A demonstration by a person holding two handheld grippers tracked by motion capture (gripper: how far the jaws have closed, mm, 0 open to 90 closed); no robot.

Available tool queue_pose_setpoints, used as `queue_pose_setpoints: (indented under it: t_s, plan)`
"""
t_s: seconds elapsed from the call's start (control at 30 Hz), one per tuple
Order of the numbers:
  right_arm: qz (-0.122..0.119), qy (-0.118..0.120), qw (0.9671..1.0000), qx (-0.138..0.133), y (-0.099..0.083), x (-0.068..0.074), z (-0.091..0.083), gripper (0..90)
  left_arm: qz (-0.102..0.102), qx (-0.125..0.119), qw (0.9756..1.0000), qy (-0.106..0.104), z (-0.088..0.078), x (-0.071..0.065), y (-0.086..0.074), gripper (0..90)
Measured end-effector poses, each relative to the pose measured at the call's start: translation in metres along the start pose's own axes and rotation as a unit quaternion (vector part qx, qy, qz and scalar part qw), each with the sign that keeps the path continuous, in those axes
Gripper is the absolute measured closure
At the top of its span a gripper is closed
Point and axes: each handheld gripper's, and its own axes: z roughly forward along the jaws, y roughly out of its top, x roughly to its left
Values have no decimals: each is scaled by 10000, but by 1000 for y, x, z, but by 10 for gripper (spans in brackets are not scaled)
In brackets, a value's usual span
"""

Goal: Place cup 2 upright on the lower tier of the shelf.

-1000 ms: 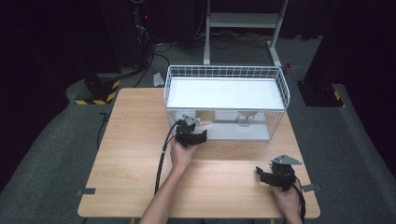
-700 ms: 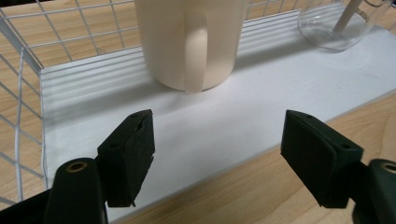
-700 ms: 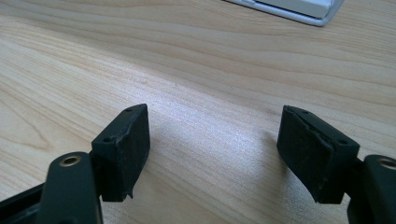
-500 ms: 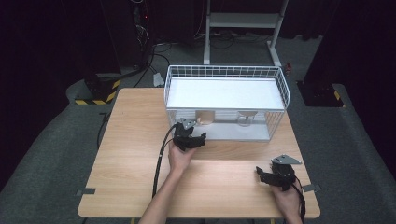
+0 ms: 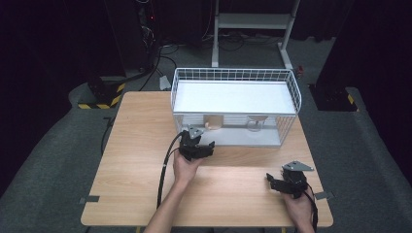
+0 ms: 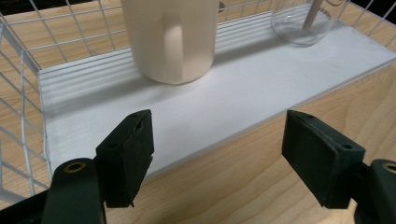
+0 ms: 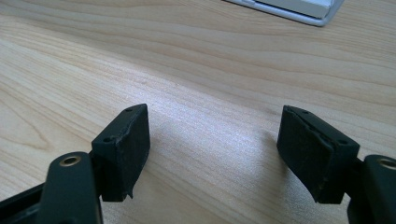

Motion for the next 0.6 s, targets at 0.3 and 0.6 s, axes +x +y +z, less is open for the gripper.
queue_pose_setpoints:
  t_s: [0.3, 0.6]
  plan:
    - [-2, 0, 10000, -1, 0, 0, 0, 257, -86, -35, 9999, -99, -8, 0, -5, 257]
    - [0, 0, 10000, -1, 0, 0, 0, 257, -136, -47, 9998, -134, -15, 2, -11, 257]
